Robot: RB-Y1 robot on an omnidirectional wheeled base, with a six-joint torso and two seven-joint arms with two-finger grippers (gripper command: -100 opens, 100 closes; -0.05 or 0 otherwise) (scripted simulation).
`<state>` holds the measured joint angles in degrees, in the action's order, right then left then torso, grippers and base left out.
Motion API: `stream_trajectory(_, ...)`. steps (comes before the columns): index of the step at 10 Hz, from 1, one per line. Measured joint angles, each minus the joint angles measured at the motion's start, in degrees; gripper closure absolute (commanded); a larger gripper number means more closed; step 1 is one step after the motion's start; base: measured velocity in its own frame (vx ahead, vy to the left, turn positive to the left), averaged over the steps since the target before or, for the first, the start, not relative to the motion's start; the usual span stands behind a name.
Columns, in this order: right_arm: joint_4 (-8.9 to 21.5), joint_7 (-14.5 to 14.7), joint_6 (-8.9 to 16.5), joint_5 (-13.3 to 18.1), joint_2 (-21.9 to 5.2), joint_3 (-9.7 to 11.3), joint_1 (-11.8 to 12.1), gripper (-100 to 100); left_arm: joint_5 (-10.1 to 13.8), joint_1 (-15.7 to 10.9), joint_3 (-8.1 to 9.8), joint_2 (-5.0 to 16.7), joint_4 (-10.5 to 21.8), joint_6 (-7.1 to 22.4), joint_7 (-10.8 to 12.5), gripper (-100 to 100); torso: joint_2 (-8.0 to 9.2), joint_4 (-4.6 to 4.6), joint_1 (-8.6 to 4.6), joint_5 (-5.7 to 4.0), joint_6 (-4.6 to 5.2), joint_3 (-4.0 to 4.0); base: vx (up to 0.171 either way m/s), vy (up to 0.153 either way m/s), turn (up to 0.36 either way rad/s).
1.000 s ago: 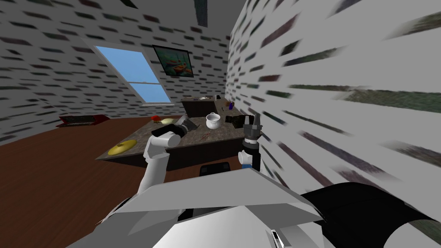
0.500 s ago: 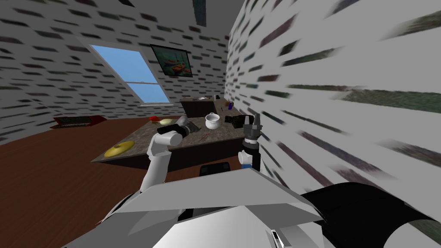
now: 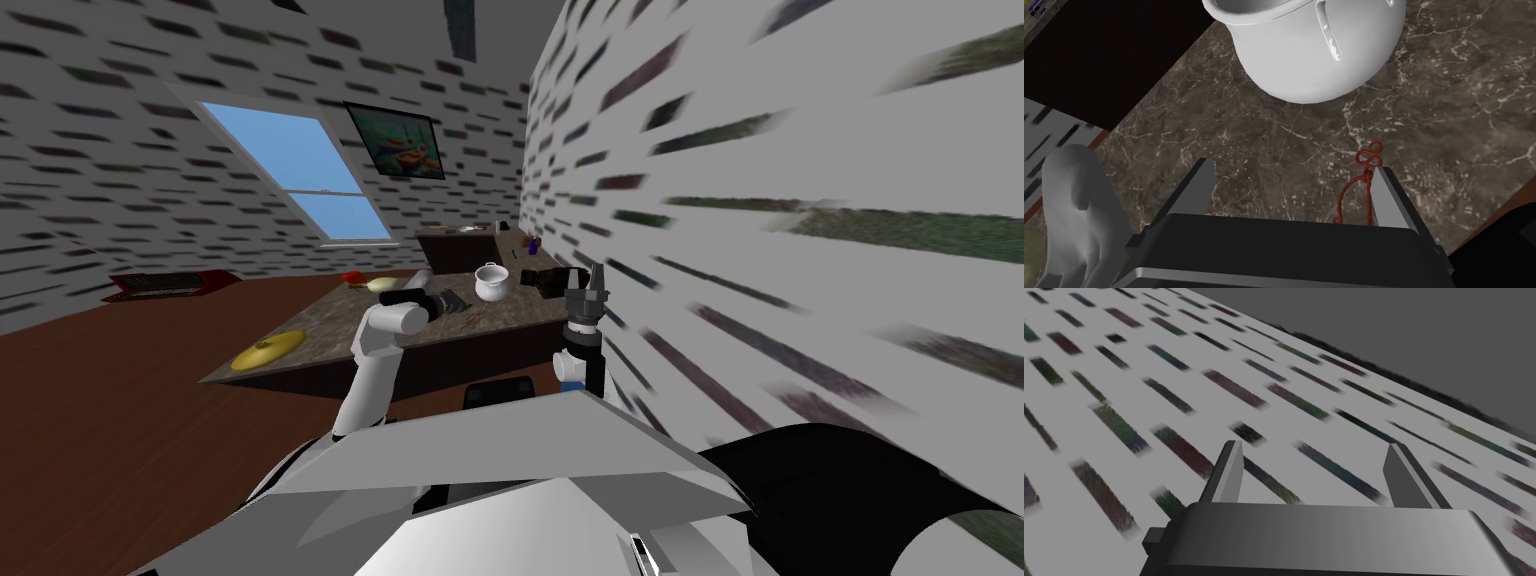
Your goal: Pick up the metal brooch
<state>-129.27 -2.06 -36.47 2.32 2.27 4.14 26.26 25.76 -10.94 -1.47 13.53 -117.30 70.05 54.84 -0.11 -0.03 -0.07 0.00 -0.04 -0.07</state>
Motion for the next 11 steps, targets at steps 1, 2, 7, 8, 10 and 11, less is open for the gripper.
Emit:
stream_trajectory(1,0.0,0.0,0.0,0.0,0.0,0.0,0.0,0,0.19,0.05,-0.23,0.06,0.14,1.77,0.67,-100,0.02,0.0,0.0,0.0,-0.01,0.01,0.022,-0.01,-0.015)
stream_trajectory(2,0.0,0.0,0.0,0.0,0.0,0.0,0.0,0,0.32,-0.68,-0.68,0.07,1.0,3.71,1.69,-100,-0.01,0.0,0.0,0.0,0.0,0.0,0.019,-0.009,-0.013)
stream_trajectory(7,0.0,0.0,0.0,0.0,0.0,0.0,0.0,0,1.59,-1.42,-1.89,0.63,3.42,11.29,4.96,-100,0.01,0.0,0.0,0.0,-0.01,0.0,0.021,-0.013,-0.011)
stream_trajectory(8,0.0,0.0,0.0,0.0,0.0,0.0,0.0,0,1.86,-1.28,-2.23,0.78,3.97,12.82,5.5,-100,0.0,0.0,-0.01,0.0,-0.01,0.0,0.031,-0.017,-0.012)
stream_trajectory(10,0.0,0.0,0.0,0.0,0.0,0.0,0.0,0,1.73,-1.27,-3.41,0.67,5.29,15.59,7.08,-100,-0.03,0.0,0.0,0.0,-0.01,-0.02,0.032,-0.011,-0.006)
stream_trajectory(11,0.0,0.0,0.0,0.0,0.0,0.0,0.0,0,1.81,-1.66,-3.77,0.73,6.21,16.95,7.74,-100,-0.05,-0.01,0.0,0.0,-0.01,-0.03,0.041,-0.019,-0.008)
